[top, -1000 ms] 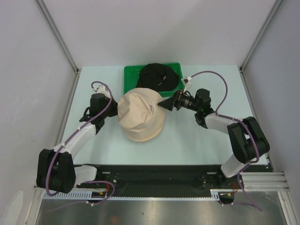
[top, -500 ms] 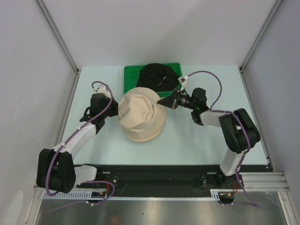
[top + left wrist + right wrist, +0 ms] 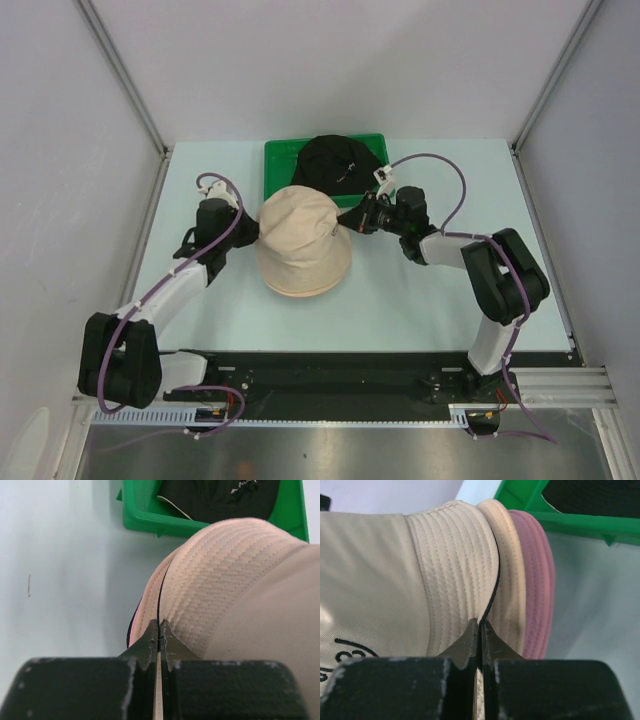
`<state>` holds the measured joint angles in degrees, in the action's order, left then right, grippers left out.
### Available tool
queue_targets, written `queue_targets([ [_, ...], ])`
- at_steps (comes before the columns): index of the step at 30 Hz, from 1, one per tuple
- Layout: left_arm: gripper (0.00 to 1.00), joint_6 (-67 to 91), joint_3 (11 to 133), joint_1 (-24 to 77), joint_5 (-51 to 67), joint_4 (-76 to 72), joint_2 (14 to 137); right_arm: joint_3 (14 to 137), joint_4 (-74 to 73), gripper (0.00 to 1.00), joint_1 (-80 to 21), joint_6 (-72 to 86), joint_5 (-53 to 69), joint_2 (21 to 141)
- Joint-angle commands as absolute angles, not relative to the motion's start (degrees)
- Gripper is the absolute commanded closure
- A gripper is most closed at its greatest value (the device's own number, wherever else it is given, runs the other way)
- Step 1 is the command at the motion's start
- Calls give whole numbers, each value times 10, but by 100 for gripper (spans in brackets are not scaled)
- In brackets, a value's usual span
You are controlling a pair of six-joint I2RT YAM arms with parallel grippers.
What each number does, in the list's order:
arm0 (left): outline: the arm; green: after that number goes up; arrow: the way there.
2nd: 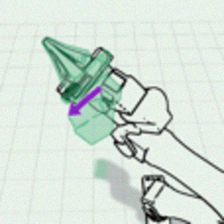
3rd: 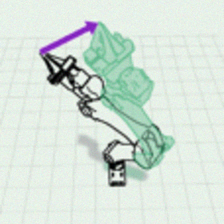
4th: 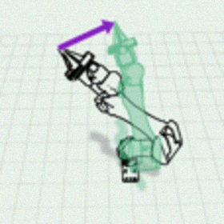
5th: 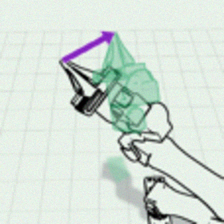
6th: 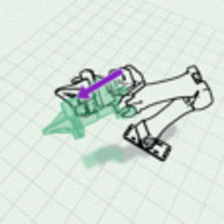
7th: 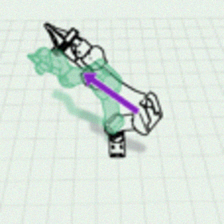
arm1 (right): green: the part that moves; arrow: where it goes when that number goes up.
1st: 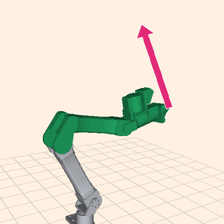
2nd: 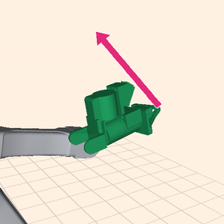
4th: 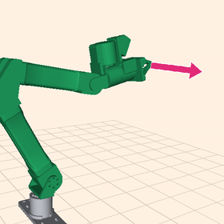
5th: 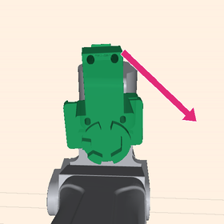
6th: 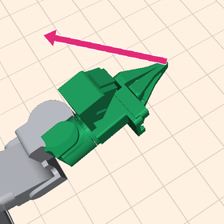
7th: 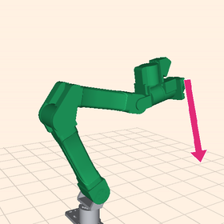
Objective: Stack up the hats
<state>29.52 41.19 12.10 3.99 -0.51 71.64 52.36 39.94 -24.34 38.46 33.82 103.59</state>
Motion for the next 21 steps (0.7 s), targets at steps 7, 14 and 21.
queue_targets([
  [7,100,314,396,123,-82,32,736,465,222,100,-321,289,207,1007],
  [14,100,307,411,123,-90,3,772,409,240,100,-391,319,181,1004],
  [21,90,294,456,123,-73,-5,771,398,229,100,-445,356,161,988],
])
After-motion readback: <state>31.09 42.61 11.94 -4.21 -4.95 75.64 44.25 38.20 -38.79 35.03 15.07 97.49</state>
